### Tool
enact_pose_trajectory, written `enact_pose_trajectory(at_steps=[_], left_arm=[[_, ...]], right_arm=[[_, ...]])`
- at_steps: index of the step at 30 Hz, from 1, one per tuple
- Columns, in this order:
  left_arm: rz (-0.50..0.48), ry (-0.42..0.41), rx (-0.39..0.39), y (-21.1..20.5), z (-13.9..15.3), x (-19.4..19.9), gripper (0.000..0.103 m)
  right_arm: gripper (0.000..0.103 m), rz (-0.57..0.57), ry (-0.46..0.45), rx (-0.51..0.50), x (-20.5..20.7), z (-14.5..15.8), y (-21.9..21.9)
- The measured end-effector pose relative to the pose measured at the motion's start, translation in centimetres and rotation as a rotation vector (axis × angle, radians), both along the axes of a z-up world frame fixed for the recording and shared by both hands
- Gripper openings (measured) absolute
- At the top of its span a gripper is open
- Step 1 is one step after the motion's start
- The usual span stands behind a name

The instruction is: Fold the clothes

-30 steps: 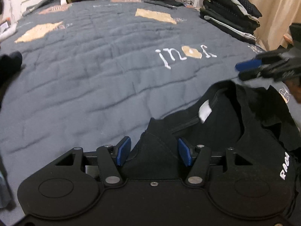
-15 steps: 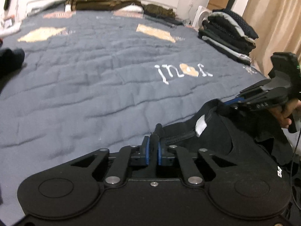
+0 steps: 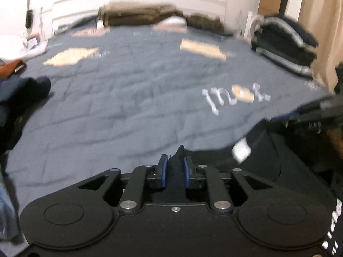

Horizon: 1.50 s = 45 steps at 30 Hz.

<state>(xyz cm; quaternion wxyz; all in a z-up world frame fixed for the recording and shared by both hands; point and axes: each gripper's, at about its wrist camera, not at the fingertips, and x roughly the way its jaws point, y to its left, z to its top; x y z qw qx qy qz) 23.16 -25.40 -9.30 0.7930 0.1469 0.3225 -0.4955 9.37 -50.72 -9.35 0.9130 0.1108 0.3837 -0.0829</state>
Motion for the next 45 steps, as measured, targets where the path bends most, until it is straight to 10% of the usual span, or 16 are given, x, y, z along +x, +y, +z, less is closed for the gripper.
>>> enact_pose_trajectory(at_steps=[3,7,13,28,45], left_arm=[[0.029,-0.007,-0.059,2.4,1.8,-0.9,0.037],[0.025,-0.04,-0.122,5.8,5.0,-3.7,0.04],[0.02,-0.082,-0.161,10.5,8.1,-9.3,0.048],[0.033,0.023,-0.165,17.5,6.4,-20.9,0.056],[0.142,-0.011,-0.147,21.7,3.8,-26.4,0.061]], right_arm=[[0.018,-0.002,-0.052,0.012,-1.9,2.5,0.8],[0.042,-0.024,-0.142,0.021,-6.2,6.7,2.3],[0.046,-0.075,-0.178,0.029,-13.6,10.1,5.8],[0.05,-0.124,-0.082,0.019,-27.3,6.7,15.8],[0.052,-0.161,-0.124,-0.006,-32.2,3.4,21.1]])
